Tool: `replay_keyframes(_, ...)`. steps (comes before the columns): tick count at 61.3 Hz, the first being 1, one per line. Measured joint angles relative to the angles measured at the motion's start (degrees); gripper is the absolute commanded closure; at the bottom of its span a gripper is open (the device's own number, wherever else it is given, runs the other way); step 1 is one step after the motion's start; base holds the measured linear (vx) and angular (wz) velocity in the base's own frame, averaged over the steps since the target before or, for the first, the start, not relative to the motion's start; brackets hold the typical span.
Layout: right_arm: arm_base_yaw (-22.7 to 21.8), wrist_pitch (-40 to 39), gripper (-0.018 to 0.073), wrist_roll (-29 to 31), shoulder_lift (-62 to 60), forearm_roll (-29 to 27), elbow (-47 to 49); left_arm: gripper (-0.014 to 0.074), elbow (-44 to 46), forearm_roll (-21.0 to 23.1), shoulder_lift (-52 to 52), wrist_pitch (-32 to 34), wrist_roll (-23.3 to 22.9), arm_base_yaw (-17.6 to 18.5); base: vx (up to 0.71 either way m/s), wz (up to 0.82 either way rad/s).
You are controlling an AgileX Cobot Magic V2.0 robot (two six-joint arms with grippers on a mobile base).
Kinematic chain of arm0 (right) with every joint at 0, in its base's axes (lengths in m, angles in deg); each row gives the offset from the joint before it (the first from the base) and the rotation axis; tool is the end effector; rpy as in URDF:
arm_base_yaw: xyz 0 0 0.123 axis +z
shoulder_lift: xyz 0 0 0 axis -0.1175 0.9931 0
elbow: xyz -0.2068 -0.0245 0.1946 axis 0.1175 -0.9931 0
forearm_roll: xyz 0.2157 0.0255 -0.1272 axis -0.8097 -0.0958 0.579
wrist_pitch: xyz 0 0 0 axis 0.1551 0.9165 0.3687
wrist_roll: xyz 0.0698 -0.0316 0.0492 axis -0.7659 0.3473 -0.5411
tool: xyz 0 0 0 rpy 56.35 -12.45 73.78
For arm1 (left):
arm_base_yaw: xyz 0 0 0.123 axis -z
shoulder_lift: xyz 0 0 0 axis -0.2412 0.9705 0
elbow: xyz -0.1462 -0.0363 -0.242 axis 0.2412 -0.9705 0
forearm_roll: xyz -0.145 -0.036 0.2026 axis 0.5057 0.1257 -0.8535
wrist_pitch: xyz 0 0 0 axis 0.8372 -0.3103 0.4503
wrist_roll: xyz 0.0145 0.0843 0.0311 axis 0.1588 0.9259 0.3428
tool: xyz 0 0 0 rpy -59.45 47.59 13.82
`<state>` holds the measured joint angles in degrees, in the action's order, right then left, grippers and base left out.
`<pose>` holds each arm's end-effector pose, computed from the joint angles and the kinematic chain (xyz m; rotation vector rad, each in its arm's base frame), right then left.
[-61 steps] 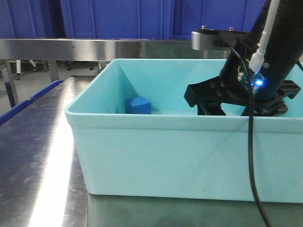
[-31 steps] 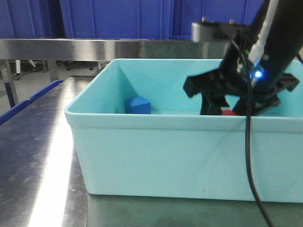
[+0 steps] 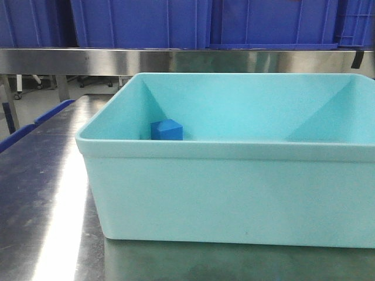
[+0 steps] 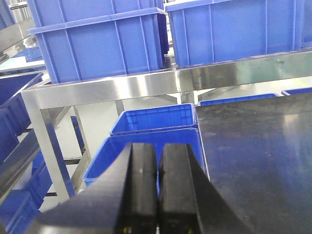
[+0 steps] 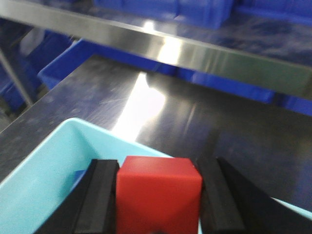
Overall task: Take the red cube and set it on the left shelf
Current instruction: 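Lift the red cube out of the bin with the right gripper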
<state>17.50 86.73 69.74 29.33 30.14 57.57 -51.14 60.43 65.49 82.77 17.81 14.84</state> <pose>0.2293 0.1020 0.3546 -0.2989 1.9068 0.3421 0.0563 -0.0008 0.2071 0.1130 1.5140 0.0940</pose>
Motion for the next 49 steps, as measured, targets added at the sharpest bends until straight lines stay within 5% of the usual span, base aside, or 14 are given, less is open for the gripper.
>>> replay_keyframes(24,-13.1,-2.5,0.0501,0.0,-23.0,0.6,-19.3,0.0491,0.0,0.0,0.0,0.0,0.0,0.0,-0.01,-0.03)
replay_keyframes(49,-16.4,-3.2,0.0501,0.0,-37.2,0.6,-29.7,0.0491,0.0,0.0,0.0,0.0,0.0,0.0,0.00,-0.03)
